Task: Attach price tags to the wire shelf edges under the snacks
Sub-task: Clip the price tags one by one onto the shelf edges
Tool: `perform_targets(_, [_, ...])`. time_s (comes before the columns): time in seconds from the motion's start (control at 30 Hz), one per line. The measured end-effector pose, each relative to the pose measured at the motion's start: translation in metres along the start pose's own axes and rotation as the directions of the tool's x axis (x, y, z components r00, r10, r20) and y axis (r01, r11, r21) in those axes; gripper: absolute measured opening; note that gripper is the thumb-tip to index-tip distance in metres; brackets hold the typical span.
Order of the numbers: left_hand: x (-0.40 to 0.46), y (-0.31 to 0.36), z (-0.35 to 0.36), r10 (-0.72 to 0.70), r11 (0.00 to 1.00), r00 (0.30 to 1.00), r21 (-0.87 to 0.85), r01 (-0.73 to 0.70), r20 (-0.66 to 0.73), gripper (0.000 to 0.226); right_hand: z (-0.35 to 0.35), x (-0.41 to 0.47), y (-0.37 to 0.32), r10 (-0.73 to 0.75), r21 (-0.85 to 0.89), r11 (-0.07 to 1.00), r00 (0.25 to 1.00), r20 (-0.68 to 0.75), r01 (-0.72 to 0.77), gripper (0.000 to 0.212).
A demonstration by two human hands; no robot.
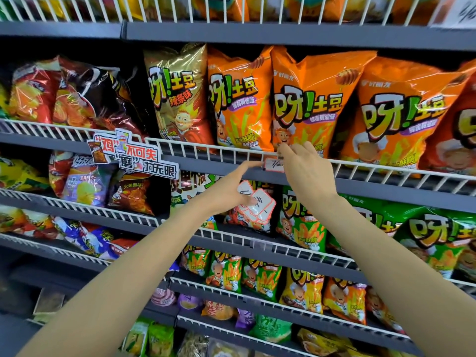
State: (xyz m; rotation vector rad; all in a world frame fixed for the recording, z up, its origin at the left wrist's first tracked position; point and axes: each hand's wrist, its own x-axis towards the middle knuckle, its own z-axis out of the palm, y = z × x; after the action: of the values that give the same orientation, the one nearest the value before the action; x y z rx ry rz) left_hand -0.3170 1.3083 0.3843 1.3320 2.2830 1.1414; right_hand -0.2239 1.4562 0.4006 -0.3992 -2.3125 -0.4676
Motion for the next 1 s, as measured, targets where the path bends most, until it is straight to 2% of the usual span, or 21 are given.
perform_targets(0.07, [0.001, 0.000, 0.001, 0.006, 1.000, 1.000, -0.014, -0.006, -0.010, 0.074, -0.002, -0.002, 0.000, -0.020, -0.005, 1.000, 1.000, 0.002, 0.020, 0.036])
perform_targets(0.2, [0.004, 0.000, -0.003, 0.033, 0.999, 0.999, -0.010, -0.034, -0.037, 0.073, -0.004, -0.002, 0.000, -0.035, -0.020, 0.999, 0.999, -0.013, 0.035, 0.021])
perform_targets(0.4, [0.004, -0.007, -0.016, -0.010, 0.976, 0.939, -0.206, -0.066, -0.345, 0.056, 0.000, -0.007, 0.002, -0.038, -0.002, 0.999, 0.999, -0.010, 0.038, 0.021])
perform_targets(0.5, [0.004, -0.005, -0.015, -0.048, 0.962, 0.910, -0.264, -0.068, -0.411, 0.045, -0.001, -0.010, 0.001, -0.031, 0.035, 0.999, 1.000, -0.004, 0.031, 0.029])
perform_targets(0.57, [0.004, -0.003, -0.012, -0.064, 0.938, 0.898, -0.334, -0.095, -0.435, 0.032, -0.001, -0.011, -0.002, 0.022, 0.155, 0.987, 0.999, 0.049, -0.030, 0.031])
perform_targets(0.63, [0.003, -0.001, -0.009, -0.088, 0.912, 0.893, -0.396, -0.106, -0.441, 0.018, -0.010, -0.010, -0.007, 0.138, 0.449, 0.874, 0.982, 0.132, -0.184, 0.032])
perform_targets(0.7, [0.001, 0.001, -0.004, -0.104, 0.894, 0.893, -0.435, -0.110, -0.438, 0.014, -0.020, -0.008, -0.012, 0.236, 0.718, 0.605, 0.939, 0.250, -0.344, 0.025])
perform_targets(0.73, [0.000, 0.003, -0.002, -0.105, 0.885, 0.897, -0.452, -0.112, -0.430, 0.014, -0.023, -0.009, -0.014, 0.238, 0.758, 0.545, 0.933, 0.271, -0.359, 0.018])
perform_targets(0.8, [-0.003, 0.004, 0.001, -0.110, 0.856, 0.910, -0.504, -0.118, -0.400, 0.015, -0.027, -0.012, -0.018, 0.229, 0.786, 0.496, 0.929, 0.292, -0.369, 0.008])
perform_targets(0.93, [-0.014, 0.004, -0.001, -0.110, 0.795, 0.934, -0.595, -0.122, -0.339, 0.019, -0.032, -0.019, -0.018, 0.254, 0.840, 0.286, 0.881, 0.398, -0.462, 0.008])
perform_targets(1.0, [-0.020, 0.001, -0.002, -0.108, 0.781, 0.941, -0.614, -0.118, -0.319, 0.020, -0.031, -0.022, -0.018, 0.254, 0.840, 0.228, 0.863, 0.436, -0.492, 0.009])
